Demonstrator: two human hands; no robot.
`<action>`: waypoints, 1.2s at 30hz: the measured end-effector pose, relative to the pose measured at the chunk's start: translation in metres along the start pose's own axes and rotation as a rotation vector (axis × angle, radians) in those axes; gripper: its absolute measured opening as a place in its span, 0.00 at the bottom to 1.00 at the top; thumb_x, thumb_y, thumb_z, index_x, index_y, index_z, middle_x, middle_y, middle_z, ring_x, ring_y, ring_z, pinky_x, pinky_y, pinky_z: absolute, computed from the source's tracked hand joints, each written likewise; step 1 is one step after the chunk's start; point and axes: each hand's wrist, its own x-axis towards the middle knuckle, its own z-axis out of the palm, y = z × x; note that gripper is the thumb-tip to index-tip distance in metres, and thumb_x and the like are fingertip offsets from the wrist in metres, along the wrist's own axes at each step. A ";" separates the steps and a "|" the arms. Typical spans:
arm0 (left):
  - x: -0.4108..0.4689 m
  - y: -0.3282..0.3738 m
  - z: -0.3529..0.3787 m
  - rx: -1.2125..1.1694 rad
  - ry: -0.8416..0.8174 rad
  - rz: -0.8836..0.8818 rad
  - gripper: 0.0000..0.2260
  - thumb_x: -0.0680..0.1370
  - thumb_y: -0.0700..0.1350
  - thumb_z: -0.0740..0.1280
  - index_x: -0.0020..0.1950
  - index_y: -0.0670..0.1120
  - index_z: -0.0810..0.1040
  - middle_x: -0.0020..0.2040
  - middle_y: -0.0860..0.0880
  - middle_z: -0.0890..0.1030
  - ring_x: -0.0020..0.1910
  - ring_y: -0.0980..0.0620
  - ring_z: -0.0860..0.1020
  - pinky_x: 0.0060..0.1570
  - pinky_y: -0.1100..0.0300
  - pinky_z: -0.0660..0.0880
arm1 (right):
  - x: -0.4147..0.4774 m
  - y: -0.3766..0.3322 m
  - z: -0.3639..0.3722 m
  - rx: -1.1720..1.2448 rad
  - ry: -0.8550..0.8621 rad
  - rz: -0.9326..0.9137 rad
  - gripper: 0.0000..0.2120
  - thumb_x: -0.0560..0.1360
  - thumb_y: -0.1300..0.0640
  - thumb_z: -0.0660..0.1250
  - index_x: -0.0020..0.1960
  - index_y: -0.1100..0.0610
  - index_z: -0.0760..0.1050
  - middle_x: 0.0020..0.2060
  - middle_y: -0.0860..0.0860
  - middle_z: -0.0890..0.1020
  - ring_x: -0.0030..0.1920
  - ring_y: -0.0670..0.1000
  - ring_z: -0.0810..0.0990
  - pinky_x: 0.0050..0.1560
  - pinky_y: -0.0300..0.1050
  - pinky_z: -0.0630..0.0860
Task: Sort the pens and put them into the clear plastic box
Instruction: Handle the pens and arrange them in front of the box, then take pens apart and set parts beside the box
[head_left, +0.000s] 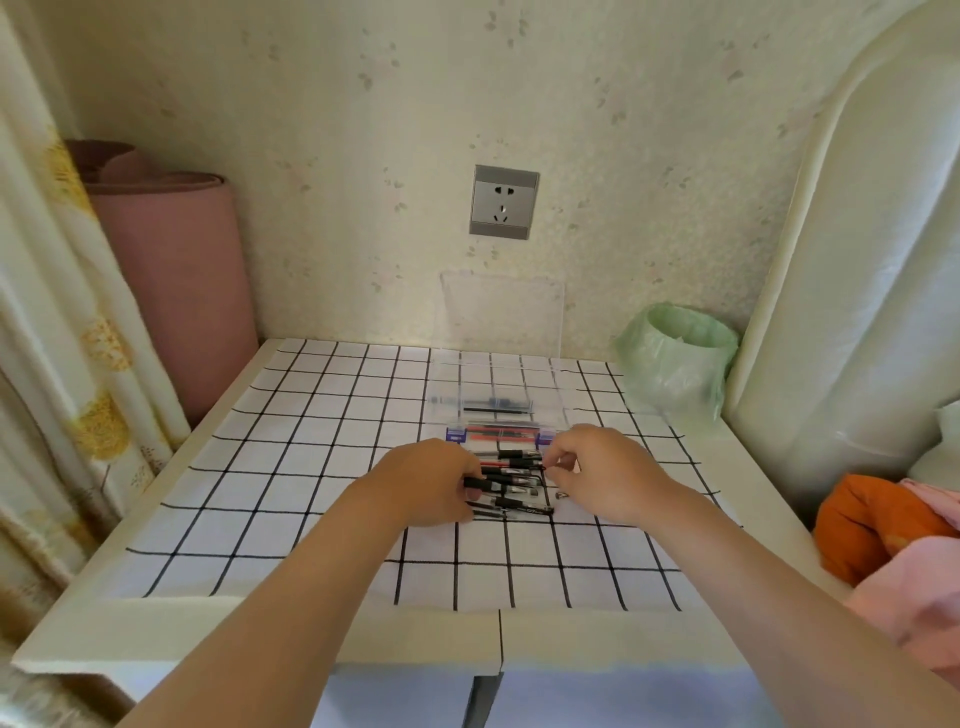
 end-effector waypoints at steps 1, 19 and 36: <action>0.001 -0.001 -0.001 -0.018 0.000 0.002 0.07 0.73 0.50 0.71 0.49 0.55 0.79 0.45 0.55 0.79 0.45 0.53 0.78 0.46 0.56 0.78 | 0.004 -0.003 -0.002 -0.002 0.055 -0.007 0.06 0.77 0.51 0.66 0.52 0.46 0.80 0.45 0.40 0.77 0.42 0.40 0.74 0.41 0.39 0.69; 0.005 -0.029 -0.010 -0.115 0.109 -0.024 0.06 0.76 0.49 0.68 0.51 0.52 0.81 0.44 0.53 0.79 0.43 0.51 0.77 0.43 0.56 0.76 | 0.134 -0.030 -0.012 -0.286 -0.342 -0.093 0.07 0.76 0.57 0.69 0.51 0.51 0.84 0.46 0.44 0.81 0.49 0.47 0.79 0.52 0.43 0.74; -0.002 -0.033 -0.013 -0.129 0.092 -0.058 0.08 0.76 0.48 0.68 0.54 0.52 0.81 0.48 0.51 0.81 0.46 0.50 0.79 0.49 0.53 0.79 | 0.146 -0.035 -0.004 -0.435 -0.349 -0.108 0.08 0.74 0.59 0.68 0.47 0.48 0.83 0.41 0.40 0.79 0.47 0.47 0.79 0.48 0.43 0.77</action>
